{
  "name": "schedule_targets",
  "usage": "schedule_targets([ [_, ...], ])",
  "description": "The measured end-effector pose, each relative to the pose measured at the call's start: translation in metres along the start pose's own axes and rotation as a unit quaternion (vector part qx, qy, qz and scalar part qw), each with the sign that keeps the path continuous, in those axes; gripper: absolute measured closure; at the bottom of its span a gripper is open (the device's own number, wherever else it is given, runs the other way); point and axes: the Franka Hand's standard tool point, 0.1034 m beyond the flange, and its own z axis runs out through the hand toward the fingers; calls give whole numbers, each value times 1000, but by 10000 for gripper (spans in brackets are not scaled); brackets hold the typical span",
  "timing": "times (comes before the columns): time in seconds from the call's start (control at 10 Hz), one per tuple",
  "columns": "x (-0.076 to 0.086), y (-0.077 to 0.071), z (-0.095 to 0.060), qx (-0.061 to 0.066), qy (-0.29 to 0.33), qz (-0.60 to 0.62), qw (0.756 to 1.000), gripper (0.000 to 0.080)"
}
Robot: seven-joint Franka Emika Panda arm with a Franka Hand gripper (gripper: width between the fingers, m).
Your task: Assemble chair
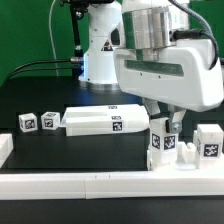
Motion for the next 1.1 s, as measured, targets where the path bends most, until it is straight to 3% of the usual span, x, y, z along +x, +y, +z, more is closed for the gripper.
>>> schedule_targets([
  [0.3, 0, 0, 0, -1, 0, -26, 1000, 512],
  [0.4, 1, 2, 2, -9, 6, -122, 992, 329],
  [0.5, 2, 4, 5, -21, 12, -229, 973, 213],
  [0.6, 4, 4, 6, -24, 11, -313, 949, 213],
  [0.7, 4, 4, 6, -28, 10, -351, 936, 163],
  [0.9, 6, 5, 7, -28, 9, -406, 914, 153],
  [1.1, 5, 2, 5, -36, 16, -522, 852, 151],
])
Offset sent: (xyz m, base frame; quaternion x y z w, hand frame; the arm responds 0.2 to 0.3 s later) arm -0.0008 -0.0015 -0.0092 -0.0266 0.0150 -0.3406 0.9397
